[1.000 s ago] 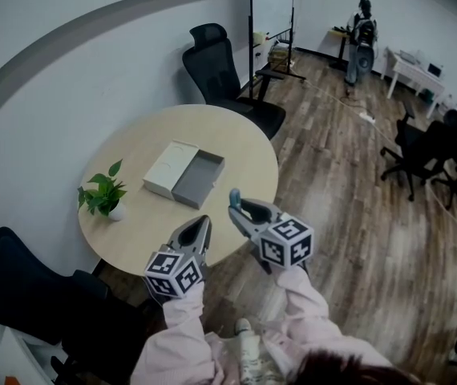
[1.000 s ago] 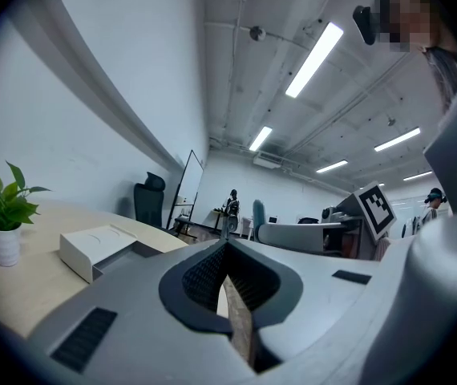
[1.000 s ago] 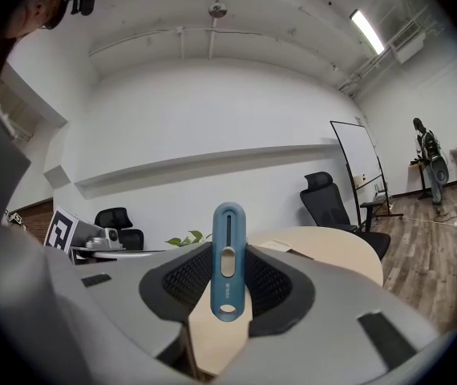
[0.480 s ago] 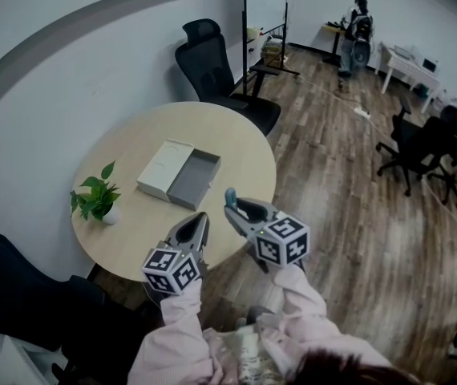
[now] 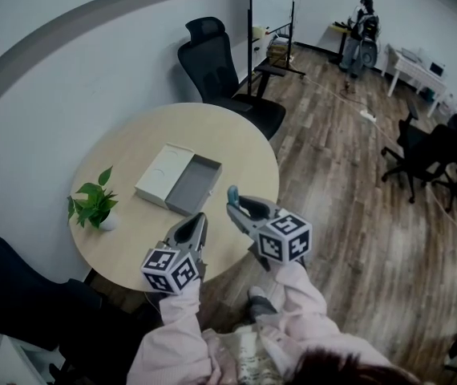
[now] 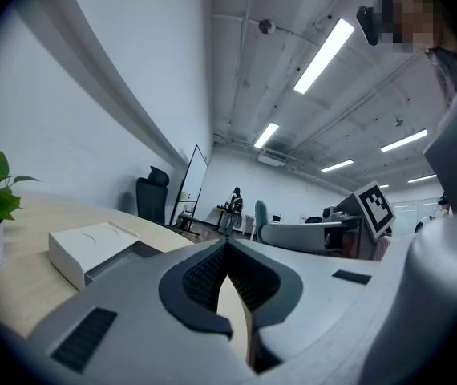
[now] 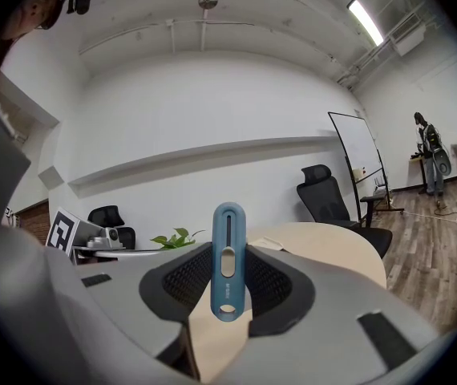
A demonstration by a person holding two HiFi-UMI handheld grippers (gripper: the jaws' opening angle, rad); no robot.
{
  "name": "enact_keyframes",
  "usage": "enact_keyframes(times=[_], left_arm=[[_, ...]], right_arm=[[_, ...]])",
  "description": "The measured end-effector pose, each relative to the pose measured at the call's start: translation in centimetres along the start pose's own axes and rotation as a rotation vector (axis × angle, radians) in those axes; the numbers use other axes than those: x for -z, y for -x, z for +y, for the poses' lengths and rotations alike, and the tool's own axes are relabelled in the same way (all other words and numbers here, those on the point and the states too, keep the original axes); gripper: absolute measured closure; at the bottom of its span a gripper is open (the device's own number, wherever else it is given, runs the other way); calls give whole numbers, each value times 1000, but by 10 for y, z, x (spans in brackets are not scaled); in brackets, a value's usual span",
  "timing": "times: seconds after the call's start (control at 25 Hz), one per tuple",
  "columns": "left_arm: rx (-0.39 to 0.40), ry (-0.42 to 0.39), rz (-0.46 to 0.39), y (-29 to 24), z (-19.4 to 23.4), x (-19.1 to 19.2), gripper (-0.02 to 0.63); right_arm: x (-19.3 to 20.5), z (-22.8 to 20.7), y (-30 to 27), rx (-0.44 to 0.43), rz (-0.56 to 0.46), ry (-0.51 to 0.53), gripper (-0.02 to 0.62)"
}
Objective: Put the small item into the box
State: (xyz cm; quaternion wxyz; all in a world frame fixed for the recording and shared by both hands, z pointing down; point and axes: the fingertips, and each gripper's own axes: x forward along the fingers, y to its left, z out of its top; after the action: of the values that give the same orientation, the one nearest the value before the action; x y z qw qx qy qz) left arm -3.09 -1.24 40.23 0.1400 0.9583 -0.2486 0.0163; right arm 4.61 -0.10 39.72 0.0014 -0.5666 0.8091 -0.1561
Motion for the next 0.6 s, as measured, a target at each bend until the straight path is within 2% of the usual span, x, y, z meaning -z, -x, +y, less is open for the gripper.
enact_keyframes(times=[0.32,0.6], left_arm=[[-55,20,4,-37,29,-4,595],[-134,52,2,-57,58,-2,595]], right_arm=[[-9,-35,-43,-64,32,-10,460],[-7,-54,-77,-131,78,-13,460]])
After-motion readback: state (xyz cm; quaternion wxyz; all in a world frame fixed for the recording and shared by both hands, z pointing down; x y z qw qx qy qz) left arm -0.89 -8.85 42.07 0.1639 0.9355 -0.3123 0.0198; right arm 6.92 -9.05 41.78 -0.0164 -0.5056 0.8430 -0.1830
